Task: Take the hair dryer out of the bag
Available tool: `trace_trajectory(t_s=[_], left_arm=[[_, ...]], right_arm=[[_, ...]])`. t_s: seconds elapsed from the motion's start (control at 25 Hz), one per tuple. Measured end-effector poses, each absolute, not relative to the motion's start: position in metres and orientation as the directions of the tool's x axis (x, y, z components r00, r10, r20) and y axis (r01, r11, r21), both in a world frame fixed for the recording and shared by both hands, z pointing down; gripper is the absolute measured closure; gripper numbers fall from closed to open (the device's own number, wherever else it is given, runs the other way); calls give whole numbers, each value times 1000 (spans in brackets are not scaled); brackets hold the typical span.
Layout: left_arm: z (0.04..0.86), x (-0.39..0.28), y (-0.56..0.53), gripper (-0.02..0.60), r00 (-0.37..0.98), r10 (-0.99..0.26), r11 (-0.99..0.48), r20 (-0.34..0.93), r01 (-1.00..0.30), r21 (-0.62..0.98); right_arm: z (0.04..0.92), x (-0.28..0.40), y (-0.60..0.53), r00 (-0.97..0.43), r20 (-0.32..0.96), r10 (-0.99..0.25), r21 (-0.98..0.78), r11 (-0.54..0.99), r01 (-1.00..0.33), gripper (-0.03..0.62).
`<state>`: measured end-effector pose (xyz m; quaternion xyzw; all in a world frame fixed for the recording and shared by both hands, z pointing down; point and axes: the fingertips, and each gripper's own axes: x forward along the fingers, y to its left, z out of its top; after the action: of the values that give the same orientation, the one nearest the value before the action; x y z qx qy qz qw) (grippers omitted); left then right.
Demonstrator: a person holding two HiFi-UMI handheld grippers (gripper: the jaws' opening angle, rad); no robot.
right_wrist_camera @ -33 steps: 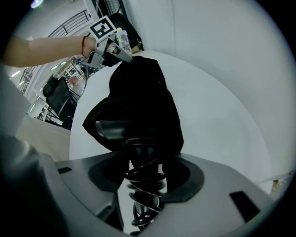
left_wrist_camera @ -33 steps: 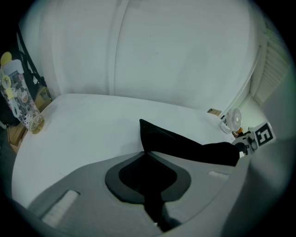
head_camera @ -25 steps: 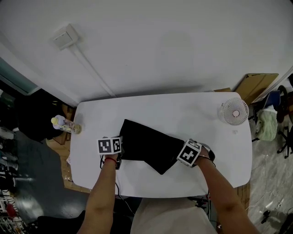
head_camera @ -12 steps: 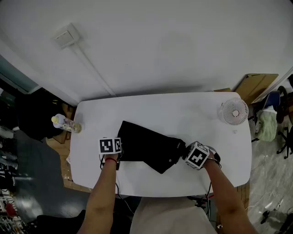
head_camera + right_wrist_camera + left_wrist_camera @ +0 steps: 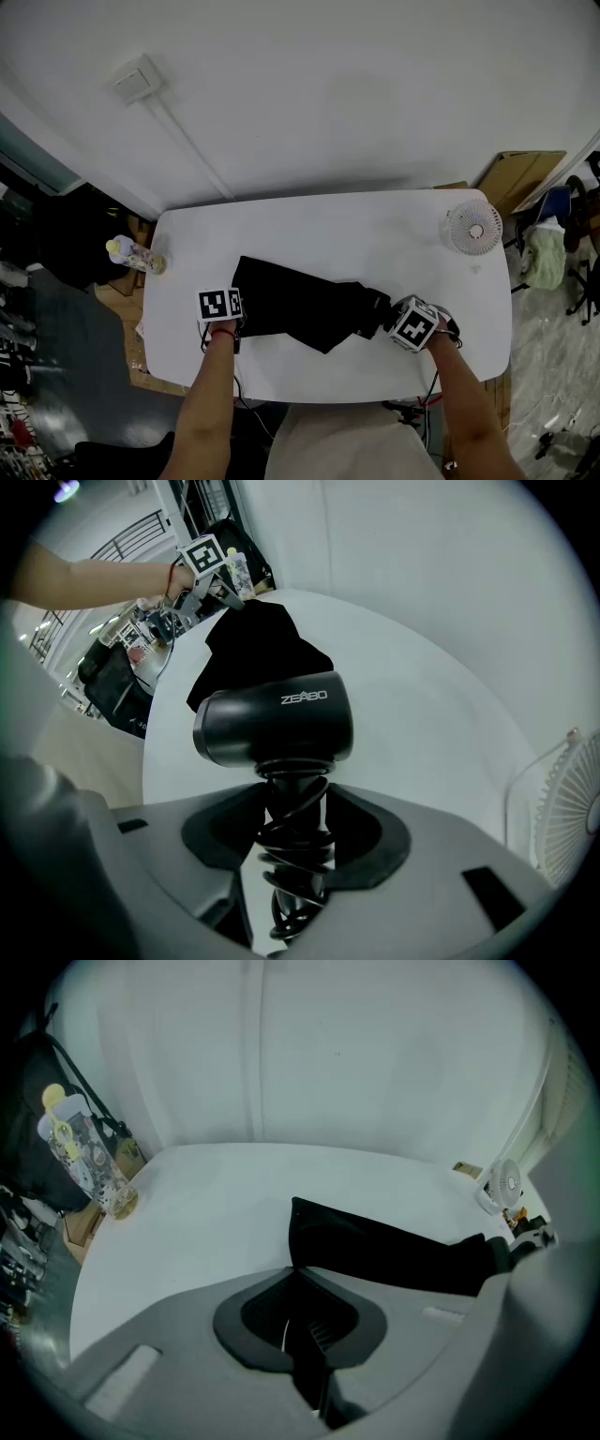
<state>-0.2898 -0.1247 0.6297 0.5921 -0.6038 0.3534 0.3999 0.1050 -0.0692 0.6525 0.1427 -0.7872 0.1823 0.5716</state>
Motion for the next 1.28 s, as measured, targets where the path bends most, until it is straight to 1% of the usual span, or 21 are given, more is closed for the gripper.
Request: trace_trajectory(t_s=[0.32,0.44,0.48,0.56,0.64,0.76,0.84,0.92,1.08,1.16,1.28], left_arm=[[629,-301,-101,563,1,-439,108,899,-993,54],[629,-298,-98,561,3,-449,100,894,-993,54],[627,-297,-98,546,6,-462,95,887,-994,57],[618,-294,-100,428,9,-502,90,865,-994,63],[604,-290,-102,370,-3,-544,76,839,-996,46],[574,-278,-100,359,-38,-614,37,788,-999,-20],[556,-260,-94,359,-33,-654,2,755,-999,-42],[545,-232,-85,359,20,-676,-45,737,-999,-14],[542,-160,-60,359,191,-670,-134,717,-982,136],[546,-126,-51,360,274,-646,-188,713,-962,200],[551,-87,-47,360,357,-614,-245,704,-934,260]], right_arm=[[655,131,-68,-309,949,-57,-110,861,-496,387],[654,134,-69,-313,947,-70,-105,855,-508,387],[653,133,-69,-316,946,-72,-105,854,-510,387],[654,133,-69,-324,943,-75,-110,849,-517,387],[654,134,-70,-329,941,-79,-115,840,-531,387],[652,135,-72,-340,936,-94,-118,824,-553,388],[652,136,-74,-349,930,-113,-120,805,-580,390],[653,139,-77,-362,922,-139,-133,762,-634,391],[645,153,-87,-376,895,-238,-171,595,-785,393],[641,163,-94,-355,889,-290,-177,497,-849,393],[638,177,-107,-300,889,-346,-168,363,-917,391]])
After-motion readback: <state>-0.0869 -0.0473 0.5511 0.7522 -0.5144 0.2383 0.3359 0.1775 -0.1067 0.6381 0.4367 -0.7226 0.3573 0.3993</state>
